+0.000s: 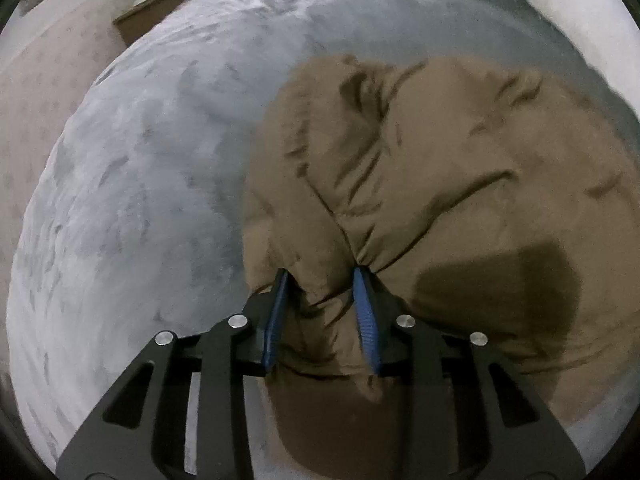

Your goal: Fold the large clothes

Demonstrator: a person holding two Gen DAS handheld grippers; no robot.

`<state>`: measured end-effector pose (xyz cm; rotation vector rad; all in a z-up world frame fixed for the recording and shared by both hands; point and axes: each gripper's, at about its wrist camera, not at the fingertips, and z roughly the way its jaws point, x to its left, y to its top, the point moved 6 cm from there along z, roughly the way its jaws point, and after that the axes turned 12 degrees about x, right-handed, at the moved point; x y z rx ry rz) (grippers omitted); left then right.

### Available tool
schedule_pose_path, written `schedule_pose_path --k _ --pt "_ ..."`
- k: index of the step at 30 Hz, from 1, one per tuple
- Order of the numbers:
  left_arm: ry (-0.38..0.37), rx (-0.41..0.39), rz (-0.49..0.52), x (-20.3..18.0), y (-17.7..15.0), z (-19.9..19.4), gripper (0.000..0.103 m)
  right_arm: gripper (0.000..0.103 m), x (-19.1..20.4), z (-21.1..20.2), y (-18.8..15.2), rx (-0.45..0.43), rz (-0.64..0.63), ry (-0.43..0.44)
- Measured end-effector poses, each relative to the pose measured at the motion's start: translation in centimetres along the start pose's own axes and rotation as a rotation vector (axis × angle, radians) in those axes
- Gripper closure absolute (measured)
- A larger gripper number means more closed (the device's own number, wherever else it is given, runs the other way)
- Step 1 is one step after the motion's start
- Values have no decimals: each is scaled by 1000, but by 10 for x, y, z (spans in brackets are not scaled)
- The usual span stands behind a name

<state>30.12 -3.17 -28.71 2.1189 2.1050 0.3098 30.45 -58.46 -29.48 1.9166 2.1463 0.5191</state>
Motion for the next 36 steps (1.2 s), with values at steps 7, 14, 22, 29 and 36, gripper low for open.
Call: schedule_pose_path --k 7,14,22,29,36 --pt "-53 66 21 1 15 27 71 63 1 16 2 49 -2 17" --pt "-72 70 20 19 18 39 67 62 -2 23 4 53 22 54" --pt "-51 80 17 14 11 29 67 59 -20 -3 12 34 48 128" --pt "-6 40 40 3 13 15 67 10 -58 -24 8 23 109 208" --pt "6 36 38 4 14 16 66 10 -65 -3 -2 111 157 391"
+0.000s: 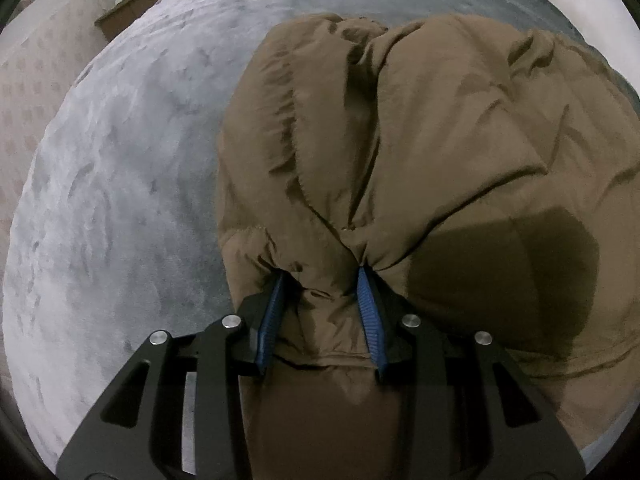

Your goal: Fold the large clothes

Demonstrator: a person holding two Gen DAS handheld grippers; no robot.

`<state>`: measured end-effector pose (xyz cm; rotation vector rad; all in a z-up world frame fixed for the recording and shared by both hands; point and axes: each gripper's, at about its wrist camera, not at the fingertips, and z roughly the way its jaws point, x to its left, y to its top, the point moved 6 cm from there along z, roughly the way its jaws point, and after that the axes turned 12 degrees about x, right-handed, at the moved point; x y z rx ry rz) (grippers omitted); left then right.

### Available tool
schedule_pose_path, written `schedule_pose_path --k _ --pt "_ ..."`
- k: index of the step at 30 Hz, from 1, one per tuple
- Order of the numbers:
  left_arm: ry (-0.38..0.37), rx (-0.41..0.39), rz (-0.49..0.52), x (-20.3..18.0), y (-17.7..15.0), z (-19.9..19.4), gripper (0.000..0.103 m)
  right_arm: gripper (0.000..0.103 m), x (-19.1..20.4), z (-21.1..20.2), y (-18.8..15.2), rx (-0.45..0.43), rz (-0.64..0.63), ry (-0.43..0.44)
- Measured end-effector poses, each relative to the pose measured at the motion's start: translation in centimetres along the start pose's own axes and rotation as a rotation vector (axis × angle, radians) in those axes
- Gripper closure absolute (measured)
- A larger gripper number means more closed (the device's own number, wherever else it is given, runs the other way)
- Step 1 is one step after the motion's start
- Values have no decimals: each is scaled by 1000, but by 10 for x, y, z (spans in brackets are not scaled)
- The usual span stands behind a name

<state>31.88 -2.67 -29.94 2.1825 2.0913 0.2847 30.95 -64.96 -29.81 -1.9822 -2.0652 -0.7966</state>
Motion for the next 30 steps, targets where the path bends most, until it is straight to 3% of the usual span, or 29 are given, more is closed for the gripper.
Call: schedule_pose_path --k 4,17,19,23,25,28,30 --pt "-1 -4 2 -9 -6 3 66 10 6 14 -4 33 -9 96" --pt "0 -10 6 -19 -14 12 66 7 47 50 9 78 -70 74" --pt "-5 -11 6 -18 -14 9 66 9 54 54 11 85 -92 39" --pt "-31 -31 -13 -13 -15 4 63 27 67 55 12 99 -135 -16" --pt "-58 -43 -25 -8 -17 -2 60 28 70 54 13 109 -139 -39" --pt "-121 -77 -45 6 -21 -15 37 28 79 56 16 121 -143 -77" --pt "-141 -113 -58 19 -22 -21 6 28 82 58 17 123 -142 -86"
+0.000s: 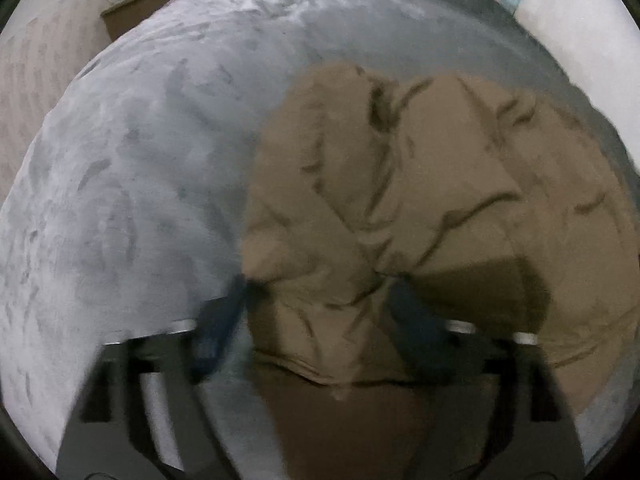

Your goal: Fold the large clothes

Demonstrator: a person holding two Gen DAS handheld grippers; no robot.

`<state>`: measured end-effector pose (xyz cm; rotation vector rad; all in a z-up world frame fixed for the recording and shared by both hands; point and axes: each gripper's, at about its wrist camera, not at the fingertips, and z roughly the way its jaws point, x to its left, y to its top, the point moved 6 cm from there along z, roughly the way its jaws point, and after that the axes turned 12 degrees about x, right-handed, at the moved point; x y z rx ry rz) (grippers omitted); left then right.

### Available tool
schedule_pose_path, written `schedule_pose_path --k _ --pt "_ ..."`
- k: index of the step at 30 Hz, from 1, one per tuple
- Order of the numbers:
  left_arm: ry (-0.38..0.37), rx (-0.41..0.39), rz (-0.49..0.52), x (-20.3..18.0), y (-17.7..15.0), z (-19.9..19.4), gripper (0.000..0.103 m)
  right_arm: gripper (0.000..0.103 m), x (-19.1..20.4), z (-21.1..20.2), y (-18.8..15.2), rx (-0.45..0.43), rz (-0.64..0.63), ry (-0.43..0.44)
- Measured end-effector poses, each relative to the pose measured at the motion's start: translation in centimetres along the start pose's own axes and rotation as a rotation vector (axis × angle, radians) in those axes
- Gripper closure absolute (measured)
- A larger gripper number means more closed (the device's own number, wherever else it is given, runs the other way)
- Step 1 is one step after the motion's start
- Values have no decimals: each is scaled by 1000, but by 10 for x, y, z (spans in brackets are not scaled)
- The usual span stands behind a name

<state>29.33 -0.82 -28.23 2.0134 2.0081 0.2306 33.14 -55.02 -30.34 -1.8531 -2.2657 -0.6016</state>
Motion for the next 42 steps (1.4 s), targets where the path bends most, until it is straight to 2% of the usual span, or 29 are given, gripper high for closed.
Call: schedule_pose_path --k 2,6,9,11,15,19,21,27,33,40,42 --pt "-32 -8 7 6 -1 -1 3 28 1 1 1 -1 5 4" --pt "-215 67 -4 15 -4 12 3 28 -2 0 1 -3 9 15" --pt "-268 97 -32 25 -5 25 3 28 -4 -1 1 -3 9 17" --pt "-304 93 -46 33 -6 28 3 28 -8 -1 -1 -5 8 20" --pt "-424 80 -88 46 -9 30 3 27 -19 0 -3 -5 8 28" --pt "-440 98 -68 40 -11 36 3 27 -22 -1 -4 -8 7 29" --pt "-478 103 -54 29 -10 36 3 27 -22 -1 -4 -9 8 31" --pt "-485 117 -30 5 -8 41 3 27 -23 1 -5 -16 9 39" --pt "-405 135 -1 -17 -9 39 3 26 -26 2 -6 -33 18 48" --pt "-395 140 14 -38 -1 32 4 27 -29 3 -4 -41 22 57" --pt "-352 124 36 -38 -1 28 16 29 -29 2 -3 -39 16 52"
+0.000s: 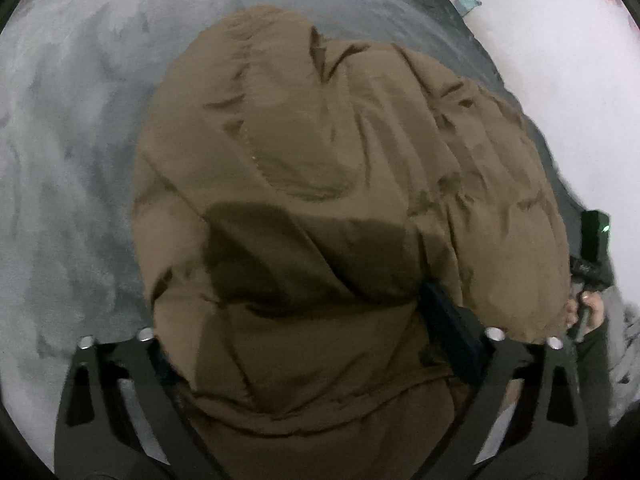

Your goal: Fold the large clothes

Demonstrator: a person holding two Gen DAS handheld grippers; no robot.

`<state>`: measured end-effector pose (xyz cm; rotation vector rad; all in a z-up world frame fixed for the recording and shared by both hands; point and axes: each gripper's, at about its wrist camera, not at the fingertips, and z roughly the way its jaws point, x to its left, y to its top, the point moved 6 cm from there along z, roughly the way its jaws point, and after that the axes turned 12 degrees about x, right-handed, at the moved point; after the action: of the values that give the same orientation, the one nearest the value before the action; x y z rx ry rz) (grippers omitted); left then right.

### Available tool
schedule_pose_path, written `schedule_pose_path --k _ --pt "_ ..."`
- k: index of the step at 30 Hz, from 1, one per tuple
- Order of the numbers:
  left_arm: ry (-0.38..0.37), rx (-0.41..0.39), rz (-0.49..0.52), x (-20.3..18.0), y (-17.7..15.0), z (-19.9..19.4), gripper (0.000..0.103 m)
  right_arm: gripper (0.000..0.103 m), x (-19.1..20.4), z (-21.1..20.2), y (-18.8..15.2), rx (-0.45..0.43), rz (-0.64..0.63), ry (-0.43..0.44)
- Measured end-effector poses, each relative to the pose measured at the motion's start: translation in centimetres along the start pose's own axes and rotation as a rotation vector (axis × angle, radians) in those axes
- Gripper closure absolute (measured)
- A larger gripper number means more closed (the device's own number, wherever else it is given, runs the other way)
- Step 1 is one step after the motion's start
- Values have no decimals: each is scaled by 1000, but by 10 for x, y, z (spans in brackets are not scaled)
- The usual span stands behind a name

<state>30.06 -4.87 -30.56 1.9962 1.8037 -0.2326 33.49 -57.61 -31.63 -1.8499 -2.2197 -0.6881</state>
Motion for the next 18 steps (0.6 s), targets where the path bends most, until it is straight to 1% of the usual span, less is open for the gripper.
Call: schedule_pose_path --k 1,3,5,6,7,9,11,15,18 --pt "14 -6 8 -8 2 -2 19 31 1 -1 0 -1 -4 -5" --pt "47 -16 23 -13 4 -8 31 35 3 -3 1 -3 -12 -16" --pt "87 -15 32 -19 6 -12 37 41 6 -6 2 -5 -20 -27" --pt "101 -14 31 -20 7 -14 40 42 7 -8 2 -5 -22 -32" --pt "114 -15 32 -27 9 -17 42 45 9 -10 2 -4 -27 -39" --pt "158 -20 44 -41 13 -21 49 51 14 -13 3 -4 -41 -60" --pt "211 -20 63 -47 13 -26 54 57 21 -18 3 -3 -57 -96" --pt "308 -25 102 -64 15 -32 63 66 34 -25 4 -21 -85 -178" --pt "329 -32 104 -70 19 -37 69 72 41 -31 3 -47 -92 -218"
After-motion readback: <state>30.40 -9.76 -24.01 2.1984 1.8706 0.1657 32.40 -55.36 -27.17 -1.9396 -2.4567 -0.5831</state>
